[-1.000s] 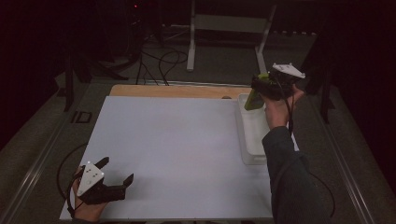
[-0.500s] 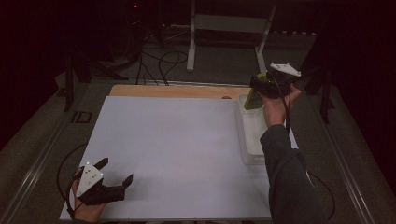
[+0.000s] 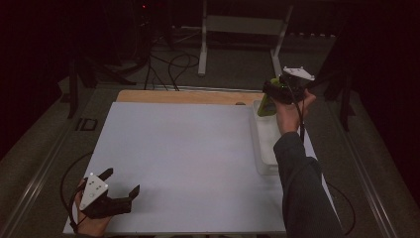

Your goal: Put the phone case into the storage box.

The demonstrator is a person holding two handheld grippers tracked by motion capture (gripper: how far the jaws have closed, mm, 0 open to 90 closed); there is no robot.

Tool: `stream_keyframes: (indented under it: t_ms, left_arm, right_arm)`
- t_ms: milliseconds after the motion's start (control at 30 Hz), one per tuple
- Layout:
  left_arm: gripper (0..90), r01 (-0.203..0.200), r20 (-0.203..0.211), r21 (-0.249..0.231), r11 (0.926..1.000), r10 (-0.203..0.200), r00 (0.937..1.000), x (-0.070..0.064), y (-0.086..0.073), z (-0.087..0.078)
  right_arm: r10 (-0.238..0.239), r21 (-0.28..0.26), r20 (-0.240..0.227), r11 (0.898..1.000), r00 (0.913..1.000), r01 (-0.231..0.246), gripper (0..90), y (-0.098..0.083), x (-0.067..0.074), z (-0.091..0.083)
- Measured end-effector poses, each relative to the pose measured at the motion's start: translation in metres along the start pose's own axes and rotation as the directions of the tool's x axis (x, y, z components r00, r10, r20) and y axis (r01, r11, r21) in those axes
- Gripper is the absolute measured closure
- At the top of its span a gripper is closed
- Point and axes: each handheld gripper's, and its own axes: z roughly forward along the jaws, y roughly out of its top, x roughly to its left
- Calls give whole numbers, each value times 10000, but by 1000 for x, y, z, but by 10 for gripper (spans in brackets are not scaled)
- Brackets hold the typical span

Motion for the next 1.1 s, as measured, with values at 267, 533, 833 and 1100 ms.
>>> stream_keyframes:
  t_ms: [267, 533, 833, 1100]
  left_arm:
    - [0, -61, -6, -12, 10000, 61, 10000, -1, 1, 1]
    - [0, -98, -134, -60, 9999, 98, 9999, 0, 1, -1]
    - [0, -109, -215, -119, 9999, 106, 9997, -1, 0, -2]
    - [0, -63, -241, -137, 9999, 60, 9997, -1, -3, -3]
  right_arm:
    - [209, 93, 130, 9997, 9997, -210, 181, -2, -1, 8]
    - [218, 61, 224, 9997, 9995, -220, 181, 1, 0, 10]
    - [229, 133, 464, 9996, 9987, -236, 181, -1, 0, 16]
    - [68, 208, 604, 9998, 9982, -81, 181, -3, 3, 20]
